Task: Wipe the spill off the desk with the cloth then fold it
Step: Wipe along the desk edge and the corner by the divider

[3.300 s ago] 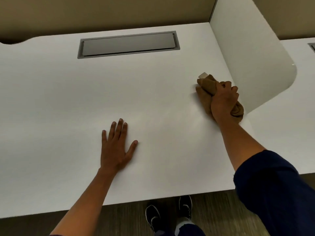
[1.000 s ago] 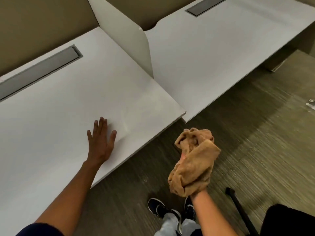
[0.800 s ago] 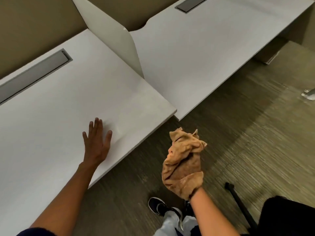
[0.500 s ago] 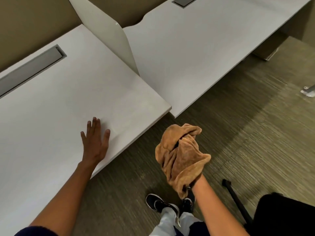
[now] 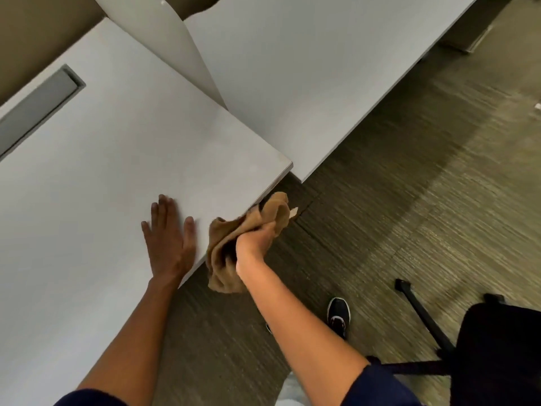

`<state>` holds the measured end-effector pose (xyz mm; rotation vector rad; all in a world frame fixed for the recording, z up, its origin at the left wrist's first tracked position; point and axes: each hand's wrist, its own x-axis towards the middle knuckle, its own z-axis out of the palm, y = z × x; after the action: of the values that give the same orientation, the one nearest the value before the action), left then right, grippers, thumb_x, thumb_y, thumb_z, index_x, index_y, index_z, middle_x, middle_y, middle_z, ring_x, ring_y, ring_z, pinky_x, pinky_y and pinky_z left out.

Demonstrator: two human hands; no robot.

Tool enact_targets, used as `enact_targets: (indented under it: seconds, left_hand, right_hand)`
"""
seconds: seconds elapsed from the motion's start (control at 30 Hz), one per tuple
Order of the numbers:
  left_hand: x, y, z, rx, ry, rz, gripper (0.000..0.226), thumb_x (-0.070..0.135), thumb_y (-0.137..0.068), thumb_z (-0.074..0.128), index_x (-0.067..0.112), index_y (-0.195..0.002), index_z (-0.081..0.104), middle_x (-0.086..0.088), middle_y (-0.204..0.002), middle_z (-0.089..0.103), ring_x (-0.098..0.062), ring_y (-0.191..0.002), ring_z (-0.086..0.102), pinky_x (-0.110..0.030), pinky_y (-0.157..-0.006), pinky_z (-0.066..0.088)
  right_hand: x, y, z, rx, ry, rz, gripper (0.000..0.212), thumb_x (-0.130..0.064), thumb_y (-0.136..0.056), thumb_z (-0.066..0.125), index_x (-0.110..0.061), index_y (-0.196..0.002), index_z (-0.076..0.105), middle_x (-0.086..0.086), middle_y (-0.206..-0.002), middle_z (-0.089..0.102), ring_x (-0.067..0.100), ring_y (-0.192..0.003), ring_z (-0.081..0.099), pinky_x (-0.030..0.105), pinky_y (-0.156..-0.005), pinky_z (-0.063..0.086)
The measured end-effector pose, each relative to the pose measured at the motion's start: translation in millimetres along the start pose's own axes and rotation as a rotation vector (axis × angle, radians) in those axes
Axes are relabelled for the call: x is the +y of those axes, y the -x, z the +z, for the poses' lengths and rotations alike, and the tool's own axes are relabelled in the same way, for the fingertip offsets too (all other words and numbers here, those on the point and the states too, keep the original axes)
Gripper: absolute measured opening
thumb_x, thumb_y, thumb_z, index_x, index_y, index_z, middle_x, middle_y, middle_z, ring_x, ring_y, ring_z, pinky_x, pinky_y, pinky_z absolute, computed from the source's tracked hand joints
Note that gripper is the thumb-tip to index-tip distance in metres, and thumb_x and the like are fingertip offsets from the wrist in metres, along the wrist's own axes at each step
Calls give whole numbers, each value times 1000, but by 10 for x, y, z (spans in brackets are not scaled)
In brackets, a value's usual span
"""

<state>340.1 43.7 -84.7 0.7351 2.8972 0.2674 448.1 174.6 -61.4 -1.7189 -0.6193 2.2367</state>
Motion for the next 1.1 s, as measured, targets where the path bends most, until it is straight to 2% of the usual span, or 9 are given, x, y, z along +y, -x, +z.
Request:
enact_targets:
  seconds: [0.07, 0.23, 0.3, 0.4, 0.5, 0.73, 0.87, 1.0, 1.1]
  left_hand:
    - [8, -11, 17, 13, 20, -12, 71, 59, -99, 9, 20, -159, 3, 4, -167, -3, -13, -153, -6, -47, -124, -2]
    - [-10, -16, 22, 41, 48, -16, 71, 59, -98, 10, 21, -159, 6, 5, -167, 0, -11, -153, -5, -45, -124, 0]
    - [-13, -2, 22, 48, 60, -14, 72, 61, -98, 10, 21, -158, 7, 6, -167, 0, -9, -153, -5, -44, -124, -1]
    - [-11, 8, 16, 51, 71, -13, 72, 60, -98, 13, 22, -159, 7, 8, -167, -1, -7, -153, -6, -44, -124, -1]
    - [0, 10, 10, 56, 80, -16, 72, 61, -98, 15, 23, -159, 8, 8, -167, 1, -6, -153, -6, -44, -124, 0]
    - [10, 20, -5, 57, 91, -12, 72, 59, -98, 17, 21, -159, 10, 7, -167, 1, -6, -153, -6, -46, -125, 0]
    - [16, 12, 4, 71, 91, -11, 71, 59, -98, 18, 21, -158, 11, 7, -167, 3, -5, -153, -6, -47, -125, 2]
    - [24, 12, 7, 80, 93, -10, 70, 58, -99, 19, 21, -158, 12, 8, -167, 2, -5, -153, -5, -46, -125, 1]
    - [41, 15, -7, 80, 100, -6, 71, 56, -98, 21, 20, -159, 13, 6, -167, 4, -8, -153, -4, -45, -125, 1]
  right_hand:
    - [56, 41, 77, -4, 74, -100, 46, -48, -98, 44, -37, -141, 33, -1, -124, 58, 18, -110, 59, 42, -102, 48]
    - [207, 16, -46, -162, 70, -127, 53, -49, -100, 41, -47, -148, 19, -2, -137, 51, 12, -117, 54, 47, -111, 40]
    - [272, 15, -59, -215, 85, -184, 63, -50, -98, 44, -49, -151, 9, -2, -147, 43, 17, -130, 48, 49, -114, 35]
    - [283, 33, -17, -205, 104, -297, 81, -58, -92, 46, -45, -152, -6, -1, -161, 25, 20, -145, 31, 50, -118, 28]
    - [272, 39, 65, -172, 111, -416, 93, -68, -84, 44, -42, -151, -16, -2, -164, 14, 19, -148, 24, 49, -120, 25]
    - [327, -39, 148, -63, 173, -527, 86, -49, -94, 52, -32, -155, -5, -2, -163, 15, 9, -146, 23, 40, -121, 23]
    - [428, -51, 227, 51, 191, -583, 73, -51, -95, 44, -28, -154, 9, -1, -153, 31, 3, -133, 36, 29, -115, 33]
    - [532, -42, 299, 126, 194, -642, 50, -48, -99, 37, -54, -140, 8, -26, -139, 29, -22, -120, 33, 0, -99, 24]
    - [656, -2, 323, 143, 161, -646, 51, -44, -100, 37, -42, -145, 13, -31, -137, 27, -27, -122, 29, 0, -101, 22]
